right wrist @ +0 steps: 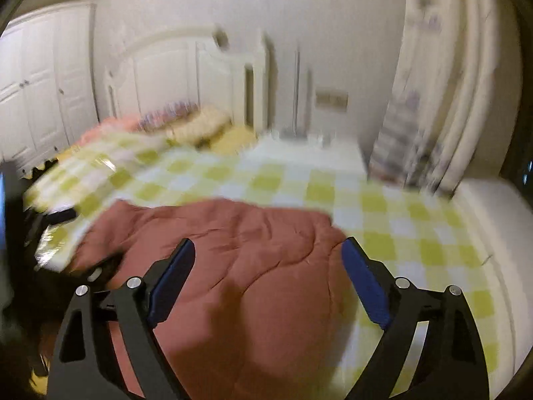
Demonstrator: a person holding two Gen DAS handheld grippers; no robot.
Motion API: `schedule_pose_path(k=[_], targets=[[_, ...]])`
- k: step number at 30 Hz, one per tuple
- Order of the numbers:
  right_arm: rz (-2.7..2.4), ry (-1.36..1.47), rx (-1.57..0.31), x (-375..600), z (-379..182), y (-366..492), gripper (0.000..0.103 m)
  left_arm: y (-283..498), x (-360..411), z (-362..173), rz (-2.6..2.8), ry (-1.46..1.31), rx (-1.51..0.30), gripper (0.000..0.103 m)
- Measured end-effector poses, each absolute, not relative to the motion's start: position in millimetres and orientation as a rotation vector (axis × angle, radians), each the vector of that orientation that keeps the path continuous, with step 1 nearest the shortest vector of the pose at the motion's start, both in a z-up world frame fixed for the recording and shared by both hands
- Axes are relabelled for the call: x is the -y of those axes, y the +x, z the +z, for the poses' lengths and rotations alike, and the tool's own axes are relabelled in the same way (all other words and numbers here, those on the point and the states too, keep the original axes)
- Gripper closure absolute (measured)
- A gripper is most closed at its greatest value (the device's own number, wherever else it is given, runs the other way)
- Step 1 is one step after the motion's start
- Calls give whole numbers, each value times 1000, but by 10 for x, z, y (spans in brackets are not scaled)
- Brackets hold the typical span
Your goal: Fold large clothes
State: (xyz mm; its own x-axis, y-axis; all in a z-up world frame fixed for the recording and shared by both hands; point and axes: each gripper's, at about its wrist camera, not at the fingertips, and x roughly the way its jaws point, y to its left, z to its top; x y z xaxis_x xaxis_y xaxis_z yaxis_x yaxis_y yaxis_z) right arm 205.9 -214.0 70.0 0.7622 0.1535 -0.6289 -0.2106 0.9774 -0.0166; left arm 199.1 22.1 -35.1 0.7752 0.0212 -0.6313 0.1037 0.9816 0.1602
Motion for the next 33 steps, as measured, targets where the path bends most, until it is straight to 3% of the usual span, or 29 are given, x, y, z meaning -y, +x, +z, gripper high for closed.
schedule_pose_path(k=[3, 5, 10, 13, 17, 22, 26, 33], targets=[[201, -94, -921, 2066, 110, 2607, 17, 2023, -354, -417, -65, 120, -693, 2], [210, -13, -945, 2151, 63, 2646, 17, 2047, -393, -443, -74, 121, -698, 2], [176, -63, -730, 2082, 536, 2013, 14, 1818, -490, -290, -26, 115, -597, 2], [225, -8, -525, 2186, 977, 1309, 4, 1423, -748, 51, 2, 16, -469, 2], [240, 16, -266, 2388, 1402, 339, 4, 877, -920, 596, -1, -36, -323, 2], [233, 58, -232, 2420, 1340, -229, 4, 263, -838, 949, -17, -42, -163, 2], [200, -42, -328, 2168, 971, -258, 4, 289, -412, 594, -36, 90, -317, 2], [152, -105, -664, 2046, 106, 261, 4, 710, -16, -314, 54, 296, -598, 2]])
